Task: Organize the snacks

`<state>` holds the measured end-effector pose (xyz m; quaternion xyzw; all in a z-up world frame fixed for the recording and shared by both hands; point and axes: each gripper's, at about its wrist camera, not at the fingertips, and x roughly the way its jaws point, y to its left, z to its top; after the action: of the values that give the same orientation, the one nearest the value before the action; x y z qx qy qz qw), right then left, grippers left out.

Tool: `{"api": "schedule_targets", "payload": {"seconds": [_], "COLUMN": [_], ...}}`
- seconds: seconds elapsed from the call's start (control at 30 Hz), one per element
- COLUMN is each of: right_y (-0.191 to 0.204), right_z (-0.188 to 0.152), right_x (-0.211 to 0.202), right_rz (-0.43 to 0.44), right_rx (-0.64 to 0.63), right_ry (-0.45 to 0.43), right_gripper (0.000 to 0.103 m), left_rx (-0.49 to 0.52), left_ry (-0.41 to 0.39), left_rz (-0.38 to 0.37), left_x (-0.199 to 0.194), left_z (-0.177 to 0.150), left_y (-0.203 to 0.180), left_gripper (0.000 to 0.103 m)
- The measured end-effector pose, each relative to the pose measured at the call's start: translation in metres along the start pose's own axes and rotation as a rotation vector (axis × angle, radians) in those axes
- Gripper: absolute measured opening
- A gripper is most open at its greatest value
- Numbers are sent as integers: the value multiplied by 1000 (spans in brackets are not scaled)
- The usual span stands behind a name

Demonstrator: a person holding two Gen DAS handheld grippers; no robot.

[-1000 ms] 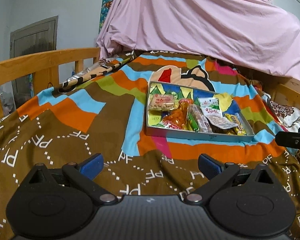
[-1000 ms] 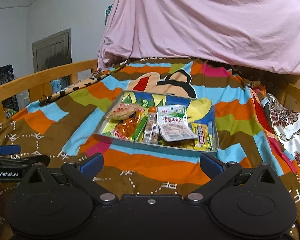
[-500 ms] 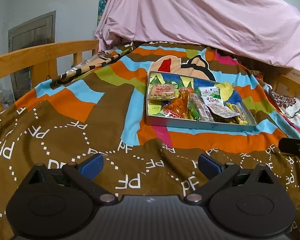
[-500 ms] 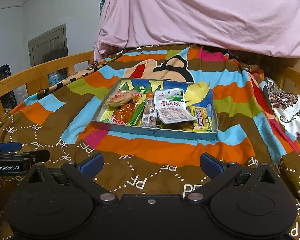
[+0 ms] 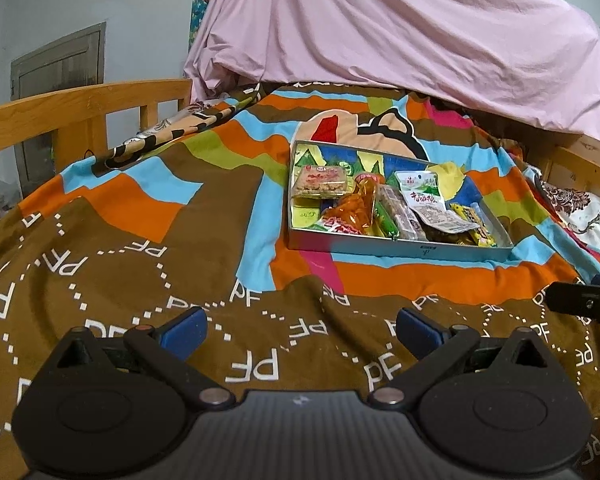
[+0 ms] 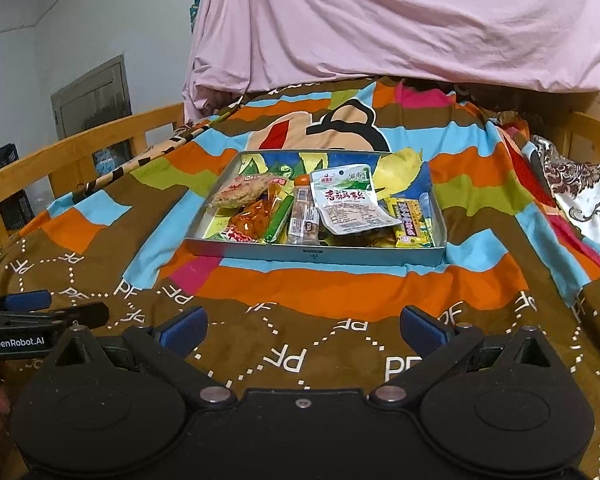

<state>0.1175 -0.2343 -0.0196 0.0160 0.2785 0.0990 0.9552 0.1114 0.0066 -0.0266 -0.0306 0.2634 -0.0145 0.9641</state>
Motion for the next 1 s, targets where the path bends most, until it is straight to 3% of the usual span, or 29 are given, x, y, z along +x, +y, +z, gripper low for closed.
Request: {"api": "schedule_targets", "payload": {"seconds": [0.3, 0.67, 1.0], "right_y": [6, 12, 16], "right_z": [-9, -15, -15], "right_x": [18, 20, 18], "right_rz": [-21, -93, -100], "right_rx": [23, -6, -18], "right_ry": [4, -119, -146], "right_gripper": [102, 102, 102], "left_rx": [32, 15, 24], "left_ry": [-43, -114, -154], "left_rz": [-24, -59, -63], "left_x": [8, 14, 12], "left_z": [-2, 2, 4], "left_y": [-2, 6, 7], "left_gripper": [103, 103, 103]}}
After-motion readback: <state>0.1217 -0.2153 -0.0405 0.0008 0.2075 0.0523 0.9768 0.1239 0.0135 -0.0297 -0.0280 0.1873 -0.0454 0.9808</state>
